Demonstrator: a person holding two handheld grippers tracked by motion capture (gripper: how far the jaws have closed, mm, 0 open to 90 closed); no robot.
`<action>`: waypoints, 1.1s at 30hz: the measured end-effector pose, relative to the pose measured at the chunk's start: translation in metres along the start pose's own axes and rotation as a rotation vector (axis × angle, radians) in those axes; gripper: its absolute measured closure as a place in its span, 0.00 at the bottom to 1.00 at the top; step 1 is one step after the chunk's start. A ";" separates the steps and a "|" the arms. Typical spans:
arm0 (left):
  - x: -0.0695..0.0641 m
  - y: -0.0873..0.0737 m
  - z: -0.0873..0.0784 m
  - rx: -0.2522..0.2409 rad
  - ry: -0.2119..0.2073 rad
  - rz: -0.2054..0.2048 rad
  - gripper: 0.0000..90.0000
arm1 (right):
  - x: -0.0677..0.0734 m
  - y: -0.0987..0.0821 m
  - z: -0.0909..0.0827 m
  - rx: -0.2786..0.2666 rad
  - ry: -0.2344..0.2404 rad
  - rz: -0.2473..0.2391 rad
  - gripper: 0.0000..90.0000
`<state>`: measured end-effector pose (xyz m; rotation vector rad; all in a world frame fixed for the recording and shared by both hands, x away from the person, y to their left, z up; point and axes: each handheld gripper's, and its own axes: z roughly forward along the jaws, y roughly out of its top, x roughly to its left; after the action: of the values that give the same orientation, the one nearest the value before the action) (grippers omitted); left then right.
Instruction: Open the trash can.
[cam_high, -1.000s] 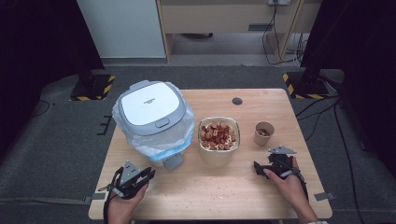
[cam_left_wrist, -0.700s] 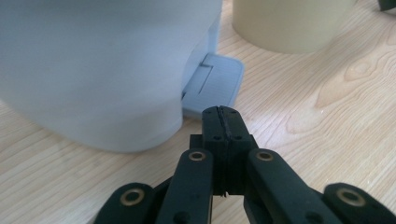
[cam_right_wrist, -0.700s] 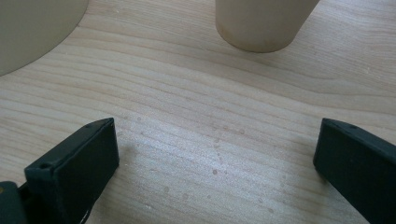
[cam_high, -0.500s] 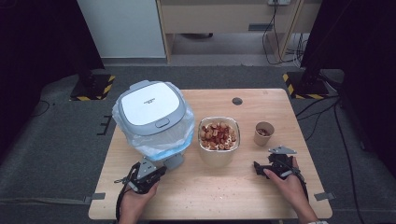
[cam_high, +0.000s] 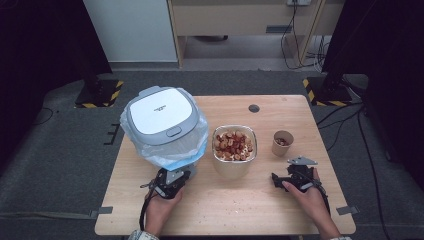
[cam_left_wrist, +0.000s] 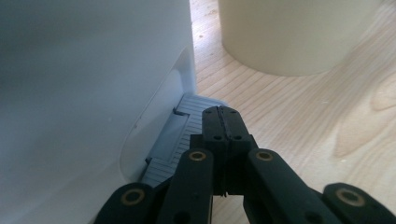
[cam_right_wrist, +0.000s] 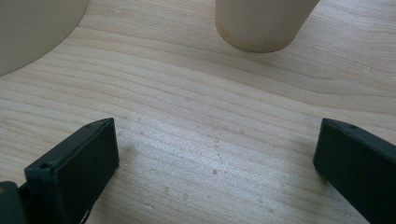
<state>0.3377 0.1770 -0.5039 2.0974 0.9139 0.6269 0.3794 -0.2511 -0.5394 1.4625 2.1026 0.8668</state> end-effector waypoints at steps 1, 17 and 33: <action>0.000 0.000 0.000 0.000 0.000 0.000 1.00 | 0.000 0.000 0.000 0.000 0.000 0.000 0.01; -0.003 -0.005 0.009 0.018 0.051 -0.038 0.99 | 0.000 0.000 0.000 0.001 0.003 -0.002 0.01; -0.004 -0.010 0.016 0.052 0.046 -0.059 1.00 | 0.000 0.000 0.000 0.001 0.003 -0.002 0.01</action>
<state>0.3419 0.1720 -0.5214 2.1009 1.0242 0.6294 0.3791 -0.2511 -0.5395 1.4597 2.1065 0.8675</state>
